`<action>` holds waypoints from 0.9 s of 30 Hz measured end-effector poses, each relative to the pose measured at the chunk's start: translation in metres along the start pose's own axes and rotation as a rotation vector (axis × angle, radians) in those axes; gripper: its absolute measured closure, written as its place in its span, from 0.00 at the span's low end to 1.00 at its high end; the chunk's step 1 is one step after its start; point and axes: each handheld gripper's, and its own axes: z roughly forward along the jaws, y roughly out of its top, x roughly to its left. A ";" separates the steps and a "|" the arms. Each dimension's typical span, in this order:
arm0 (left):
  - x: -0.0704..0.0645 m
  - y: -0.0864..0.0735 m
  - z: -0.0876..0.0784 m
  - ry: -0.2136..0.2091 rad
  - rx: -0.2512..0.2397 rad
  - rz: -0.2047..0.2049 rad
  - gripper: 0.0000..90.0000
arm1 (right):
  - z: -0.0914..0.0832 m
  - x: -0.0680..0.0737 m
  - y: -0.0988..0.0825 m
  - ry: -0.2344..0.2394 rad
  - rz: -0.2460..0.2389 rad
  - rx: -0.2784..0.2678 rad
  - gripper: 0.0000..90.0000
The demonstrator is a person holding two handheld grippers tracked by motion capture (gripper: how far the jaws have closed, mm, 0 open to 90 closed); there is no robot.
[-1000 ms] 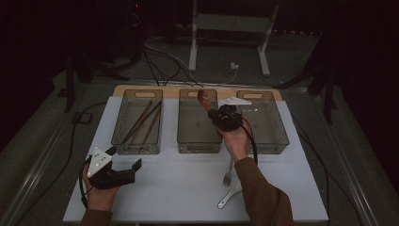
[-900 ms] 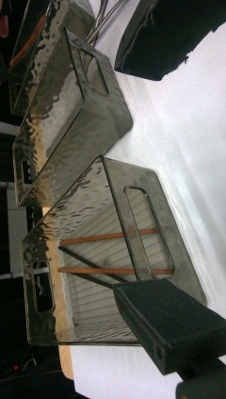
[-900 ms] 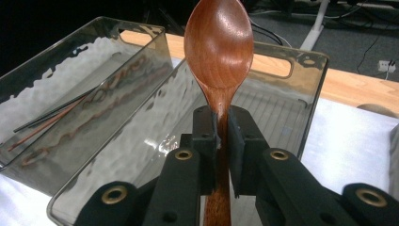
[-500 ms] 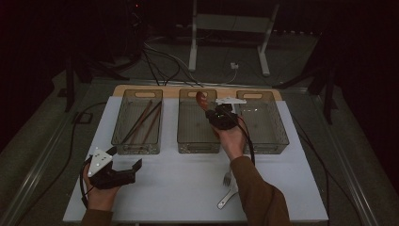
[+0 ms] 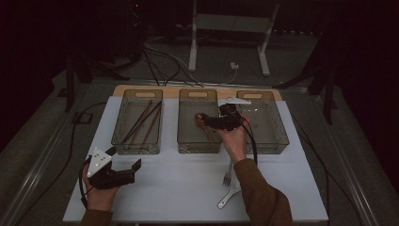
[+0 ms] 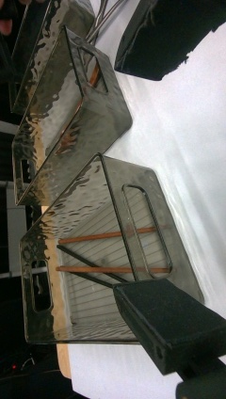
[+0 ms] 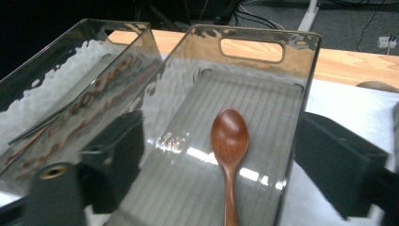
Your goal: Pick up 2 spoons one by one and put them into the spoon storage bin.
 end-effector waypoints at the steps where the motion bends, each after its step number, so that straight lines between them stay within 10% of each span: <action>1: 0.000 0.000 0.000 0.001 0.000 0.001 0.01 | -0.003 0.000 -0.001 -0.007 -0.008 0.004 0.16; 27: -0.001 0.000 0.000 0.003 0.001 -0.003 0.01 | -0.075 -0.006 -0.059 0.082 -0.176 0.147 0.02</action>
